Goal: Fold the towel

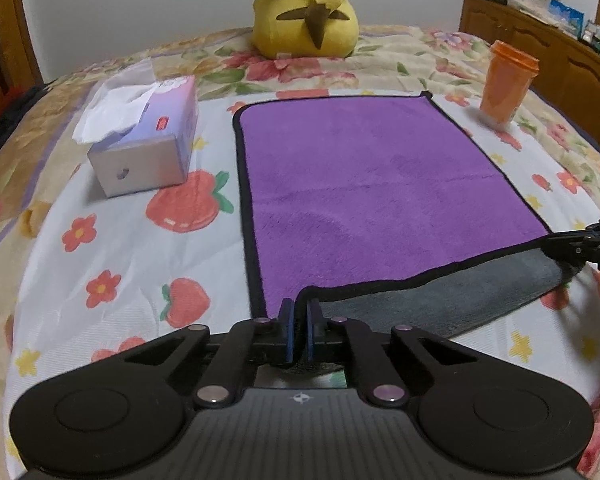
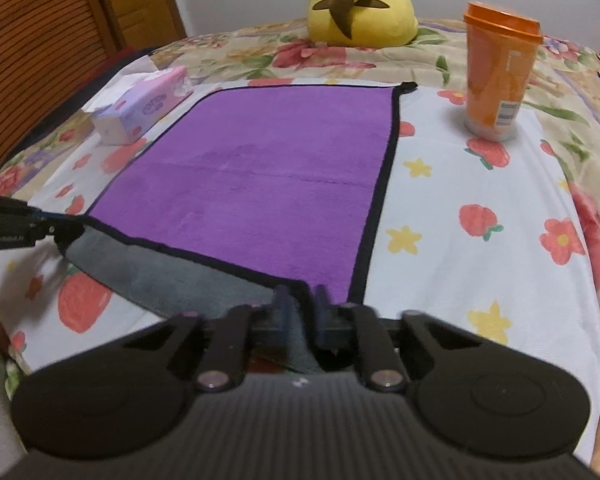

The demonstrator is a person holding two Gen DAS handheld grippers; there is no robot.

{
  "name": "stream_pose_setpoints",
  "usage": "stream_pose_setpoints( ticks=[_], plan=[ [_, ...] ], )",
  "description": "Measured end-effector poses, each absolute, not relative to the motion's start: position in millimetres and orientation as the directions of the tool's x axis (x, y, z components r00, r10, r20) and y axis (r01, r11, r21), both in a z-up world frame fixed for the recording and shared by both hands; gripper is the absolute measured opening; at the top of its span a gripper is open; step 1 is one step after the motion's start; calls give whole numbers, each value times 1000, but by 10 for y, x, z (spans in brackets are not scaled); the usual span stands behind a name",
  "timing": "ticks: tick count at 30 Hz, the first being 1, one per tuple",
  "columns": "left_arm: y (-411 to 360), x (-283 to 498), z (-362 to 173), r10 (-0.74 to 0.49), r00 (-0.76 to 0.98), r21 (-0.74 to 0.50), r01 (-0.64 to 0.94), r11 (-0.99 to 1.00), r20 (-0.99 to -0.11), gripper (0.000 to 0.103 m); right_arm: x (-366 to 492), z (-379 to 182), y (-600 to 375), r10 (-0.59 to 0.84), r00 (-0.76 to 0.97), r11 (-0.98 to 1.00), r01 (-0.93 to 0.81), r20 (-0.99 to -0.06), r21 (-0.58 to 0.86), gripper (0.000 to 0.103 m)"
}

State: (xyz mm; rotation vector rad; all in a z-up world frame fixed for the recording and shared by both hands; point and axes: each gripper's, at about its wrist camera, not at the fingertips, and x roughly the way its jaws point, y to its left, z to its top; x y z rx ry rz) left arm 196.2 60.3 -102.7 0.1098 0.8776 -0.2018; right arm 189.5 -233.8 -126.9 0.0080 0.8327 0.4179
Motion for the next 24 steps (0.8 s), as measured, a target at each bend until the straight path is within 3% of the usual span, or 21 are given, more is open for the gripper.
stream_pose_setpoints(
  ticks=[24],
  plan=[
    [536, 1798, -575, -185, 767, -7, 230, 973, -615, 8, 1886, -1010, -2447, 391, 700, 916, -358, -597, 180, 5]
  ],
)
